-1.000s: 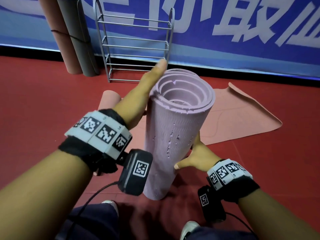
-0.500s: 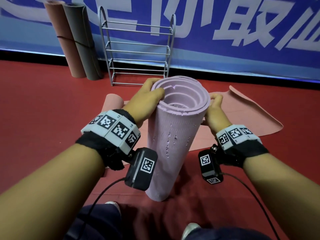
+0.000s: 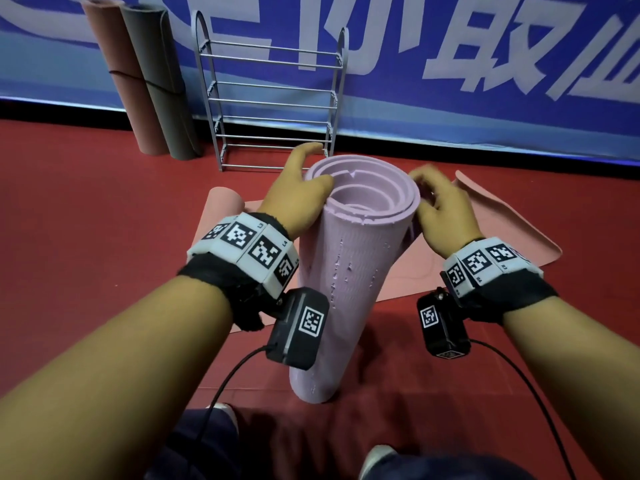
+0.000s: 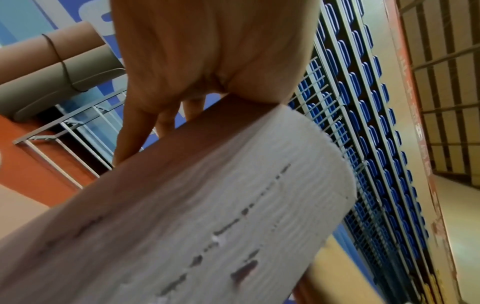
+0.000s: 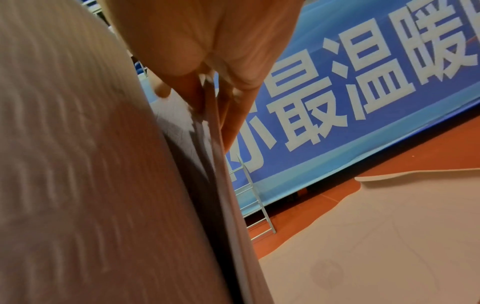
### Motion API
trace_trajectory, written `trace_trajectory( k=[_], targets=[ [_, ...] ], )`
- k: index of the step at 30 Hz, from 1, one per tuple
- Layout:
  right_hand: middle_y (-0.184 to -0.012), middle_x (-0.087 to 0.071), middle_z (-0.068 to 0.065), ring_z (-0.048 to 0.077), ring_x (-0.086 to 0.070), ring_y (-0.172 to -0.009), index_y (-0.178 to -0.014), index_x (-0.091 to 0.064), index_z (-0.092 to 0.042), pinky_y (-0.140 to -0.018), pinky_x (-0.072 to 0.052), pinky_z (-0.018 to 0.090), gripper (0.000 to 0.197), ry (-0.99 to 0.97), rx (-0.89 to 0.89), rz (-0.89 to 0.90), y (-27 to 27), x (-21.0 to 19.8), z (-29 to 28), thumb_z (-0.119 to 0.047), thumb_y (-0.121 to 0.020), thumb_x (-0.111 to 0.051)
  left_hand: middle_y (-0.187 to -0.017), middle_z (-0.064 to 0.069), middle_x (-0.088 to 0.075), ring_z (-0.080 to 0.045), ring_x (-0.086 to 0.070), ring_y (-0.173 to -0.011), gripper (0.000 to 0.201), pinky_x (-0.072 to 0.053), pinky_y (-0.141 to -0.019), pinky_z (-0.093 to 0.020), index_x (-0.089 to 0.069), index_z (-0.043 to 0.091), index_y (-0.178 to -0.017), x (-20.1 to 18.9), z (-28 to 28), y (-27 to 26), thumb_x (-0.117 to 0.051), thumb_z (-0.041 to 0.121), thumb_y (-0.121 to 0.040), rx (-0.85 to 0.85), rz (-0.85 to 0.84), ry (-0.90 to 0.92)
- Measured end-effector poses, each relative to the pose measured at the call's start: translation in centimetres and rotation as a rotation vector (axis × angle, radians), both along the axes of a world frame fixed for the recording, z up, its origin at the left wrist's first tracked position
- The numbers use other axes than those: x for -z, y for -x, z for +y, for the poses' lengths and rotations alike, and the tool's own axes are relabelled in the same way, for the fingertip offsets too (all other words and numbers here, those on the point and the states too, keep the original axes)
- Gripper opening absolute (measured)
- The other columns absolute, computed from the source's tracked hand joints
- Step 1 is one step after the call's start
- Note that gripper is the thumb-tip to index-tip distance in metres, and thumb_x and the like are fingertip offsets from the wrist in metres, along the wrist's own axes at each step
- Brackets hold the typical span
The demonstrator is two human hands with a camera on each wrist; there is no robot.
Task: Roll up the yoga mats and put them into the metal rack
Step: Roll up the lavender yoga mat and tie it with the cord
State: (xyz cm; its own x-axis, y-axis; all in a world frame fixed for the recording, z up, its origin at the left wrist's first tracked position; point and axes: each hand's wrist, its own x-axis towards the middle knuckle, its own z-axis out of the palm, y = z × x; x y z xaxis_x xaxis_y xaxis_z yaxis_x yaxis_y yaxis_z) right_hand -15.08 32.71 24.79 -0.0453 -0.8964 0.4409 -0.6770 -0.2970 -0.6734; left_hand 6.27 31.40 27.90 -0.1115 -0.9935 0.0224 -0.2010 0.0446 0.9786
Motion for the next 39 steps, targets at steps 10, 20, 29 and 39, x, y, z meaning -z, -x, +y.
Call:
trace_trajectory(
  k=[10, 20, 29, 39],
  targets=[
    [-0.068, -0.062, 0.006, 0.023, -0.058, -0.067, -0.063, -0.062, -0.010, -0.069, -0.057, 0.042, 0.046, -0.321, 0.088, -0.381, -1.1, -3.0, 0.6, -0.053, -0.079, -0.058, -0.115, 0.000, -0.056, -0.010, -0.052, -0.072, 0.048, -0.046, -0.058, -0.015, -0.048, 0.017, -0.136, -1.4, -0.6, 0.3, -0.050, 0.000, -0.091, 0.095, -0.188, 0.081],
    [-0.093, -0.066, 0.011, 0.036, -0.062, -0.097, -0.078, -0.056, -0.017, -0.086, -0.054, 0.055, 0.053, -0.491, 0.116, -0.228, -4.2, -3.3, -1.1, -0.067, -0.057, -0.055, -0.136, -0.003, -0.052, -0.018, -0.052, -0.120, 0.055, -0.037, -0.091, -0.018, -0.041, 0.014, -0.138, -0.4, -1.6, -0.2, -0.064, 0.020, -0.089, 0.024, -0.282, 0.072],
    [-0.100, -0.074, -0.001, 0.026, -0.066, -0.101, -0.100, -0.070, -0.030, -0.097, -0.048, 0.052, 0.067, -0.529, 0.061, -0.306, -3.7, 0.2, -0.6, -0.080, -0.071, -0.037, -0.124, -0.001, -0.057, -0.017, -0.058, -0.109, 0.058, -0.046, -0.098, -0.034, -0.043, 0.033, -0.120, 2.3, -0.6, 0.6, -0.065, 0.039, -0.066, 0.019, -0.153, 0.045],
    [-0.064, -0.062, 0.008, 0.027, -0.062, -0.068, -0.068, -0.064, -0.011, -0.079, -0.057, 0.056, 0.026, -0.576, 0.156, -0.274, -3.3, -4.4, -0.9, -0.036, -0.075, -0.062, -0.158, -0.005, -0.018, -0.015, -0.014, -0.147, 0.095, -0.013, -0.118, -0.031, -0.037, 0.035, -0.145, -0.8, -0.1, -0.5, -0.053, 0.076, -0.060, 0.258, -0.499, 0.137]
  ],
)
